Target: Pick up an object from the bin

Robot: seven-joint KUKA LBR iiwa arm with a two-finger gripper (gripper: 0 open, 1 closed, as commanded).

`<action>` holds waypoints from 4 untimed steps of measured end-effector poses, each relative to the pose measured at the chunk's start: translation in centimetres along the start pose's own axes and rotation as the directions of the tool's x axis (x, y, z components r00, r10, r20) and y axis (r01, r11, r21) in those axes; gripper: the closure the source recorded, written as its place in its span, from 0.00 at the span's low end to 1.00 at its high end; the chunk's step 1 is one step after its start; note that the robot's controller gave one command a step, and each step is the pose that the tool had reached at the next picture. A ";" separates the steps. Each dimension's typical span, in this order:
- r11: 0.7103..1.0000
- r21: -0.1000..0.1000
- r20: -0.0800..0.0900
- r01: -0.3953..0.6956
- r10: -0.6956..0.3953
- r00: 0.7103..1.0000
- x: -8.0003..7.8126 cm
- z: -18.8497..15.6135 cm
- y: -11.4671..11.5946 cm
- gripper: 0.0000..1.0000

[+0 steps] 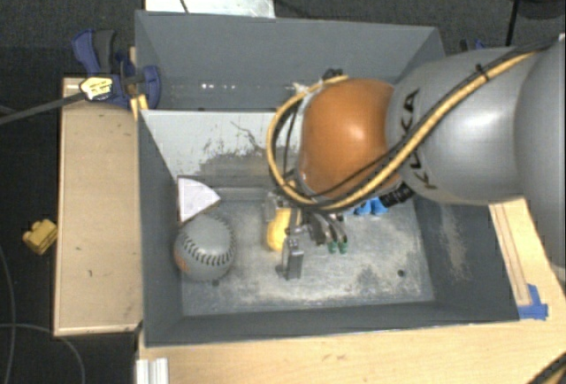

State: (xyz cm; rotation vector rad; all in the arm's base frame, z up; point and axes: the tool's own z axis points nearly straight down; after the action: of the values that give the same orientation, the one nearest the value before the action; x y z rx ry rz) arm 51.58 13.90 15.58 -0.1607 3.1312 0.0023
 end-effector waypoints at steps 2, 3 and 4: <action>0.959 0.000 -0.001 0.282 -0.282 0.959 -6.9 2.4 -4.2 0.00; 0.832 -0.001 -0.002 0.555 -0.555 0.832 -6.7 7.5 -4.7 0.00; 0.720 -0.003 -0.001 0.694 -0.694 0.720 -7.2 8.5 -3.9 1.00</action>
Offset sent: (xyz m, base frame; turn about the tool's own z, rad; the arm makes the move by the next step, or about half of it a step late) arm 0.0709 -0.0351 -0.0232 -0.2864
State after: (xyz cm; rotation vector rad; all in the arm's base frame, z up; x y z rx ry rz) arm 59.15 10.80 7.09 -1.3213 2.8459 0.0016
